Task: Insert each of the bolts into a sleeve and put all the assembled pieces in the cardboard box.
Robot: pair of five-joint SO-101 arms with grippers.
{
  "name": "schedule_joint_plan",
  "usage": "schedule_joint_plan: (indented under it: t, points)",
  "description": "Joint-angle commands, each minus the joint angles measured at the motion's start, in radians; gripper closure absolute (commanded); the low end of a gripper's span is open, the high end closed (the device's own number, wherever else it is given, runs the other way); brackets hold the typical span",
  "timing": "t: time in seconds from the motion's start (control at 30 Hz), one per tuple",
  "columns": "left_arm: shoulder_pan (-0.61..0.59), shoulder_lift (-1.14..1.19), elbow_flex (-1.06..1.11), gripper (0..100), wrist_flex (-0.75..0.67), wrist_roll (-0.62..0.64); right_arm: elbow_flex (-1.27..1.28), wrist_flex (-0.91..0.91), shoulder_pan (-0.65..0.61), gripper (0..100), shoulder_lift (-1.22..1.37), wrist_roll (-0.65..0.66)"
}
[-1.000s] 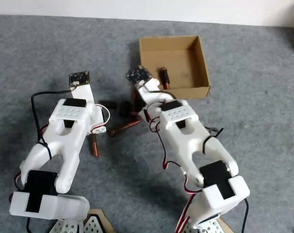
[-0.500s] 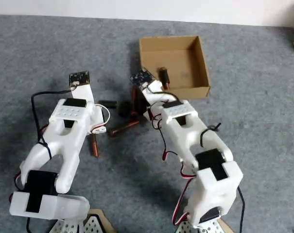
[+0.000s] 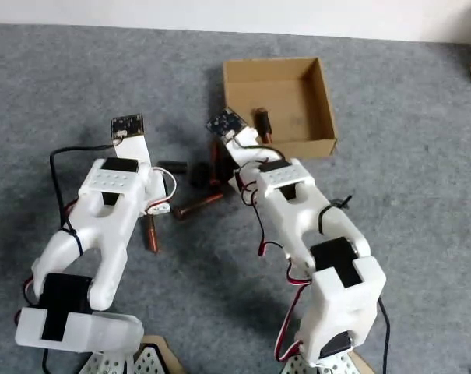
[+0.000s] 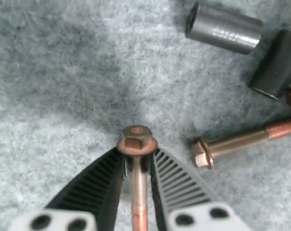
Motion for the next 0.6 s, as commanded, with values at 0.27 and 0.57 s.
schedule_joint_plan:
  t: [0.27,0.57]
  points:
    - [0.001,-0.050,-0.047,100,-0.018,-0.003,-0.047,-0.015,-0.022,99.4,-0.002,-0.006]
    - [0.076,-0.048,-0.042,100,-0.014,-0.003,-0.015,-0.013,0.004,99.4,-0.127,-0.074]
